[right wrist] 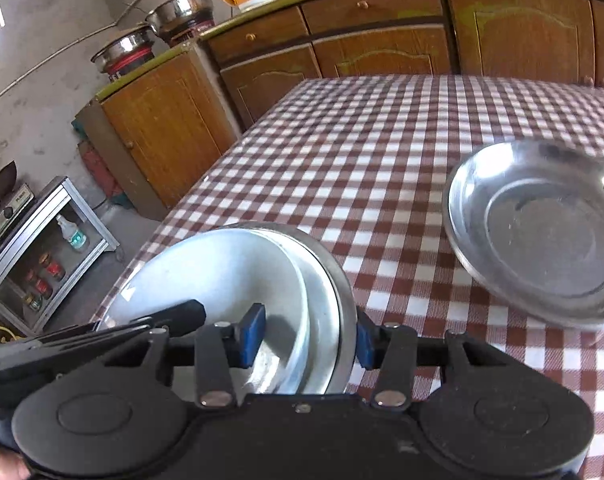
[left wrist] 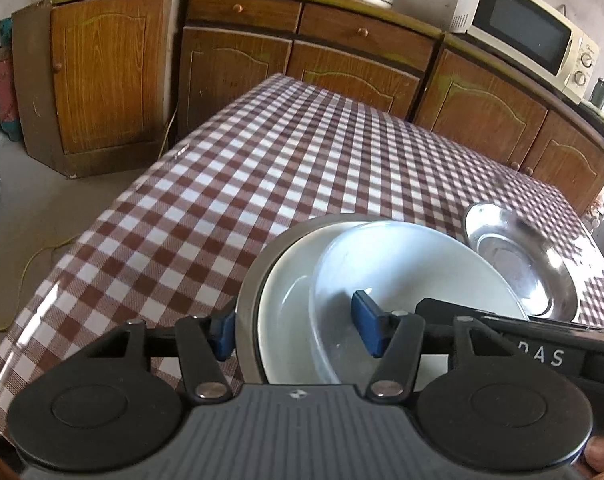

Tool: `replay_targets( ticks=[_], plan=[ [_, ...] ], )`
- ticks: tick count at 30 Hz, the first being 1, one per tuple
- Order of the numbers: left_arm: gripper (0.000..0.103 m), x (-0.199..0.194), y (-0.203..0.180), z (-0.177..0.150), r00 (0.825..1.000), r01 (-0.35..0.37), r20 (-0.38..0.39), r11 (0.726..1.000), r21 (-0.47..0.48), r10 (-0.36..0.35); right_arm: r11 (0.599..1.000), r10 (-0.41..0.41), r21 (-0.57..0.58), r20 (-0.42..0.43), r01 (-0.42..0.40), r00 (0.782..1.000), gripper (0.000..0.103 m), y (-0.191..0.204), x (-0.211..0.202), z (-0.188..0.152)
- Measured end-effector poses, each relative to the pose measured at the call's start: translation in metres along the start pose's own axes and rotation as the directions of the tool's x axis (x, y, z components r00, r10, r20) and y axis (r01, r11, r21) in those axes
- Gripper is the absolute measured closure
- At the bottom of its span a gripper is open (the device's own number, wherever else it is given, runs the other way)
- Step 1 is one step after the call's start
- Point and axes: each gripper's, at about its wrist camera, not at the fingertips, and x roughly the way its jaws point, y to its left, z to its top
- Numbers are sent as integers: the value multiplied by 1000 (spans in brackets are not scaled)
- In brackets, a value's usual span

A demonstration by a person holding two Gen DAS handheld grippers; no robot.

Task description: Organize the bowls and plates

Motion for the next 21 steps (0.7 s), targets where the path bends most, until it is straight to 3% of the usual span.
replay_targets(
  ticks=[21],
  plan=[
    [44,-41,-20,29,995,8,98,1000,30,-10,999,8,-40,119,-3,993,47,18,-55,32]
  ],
)
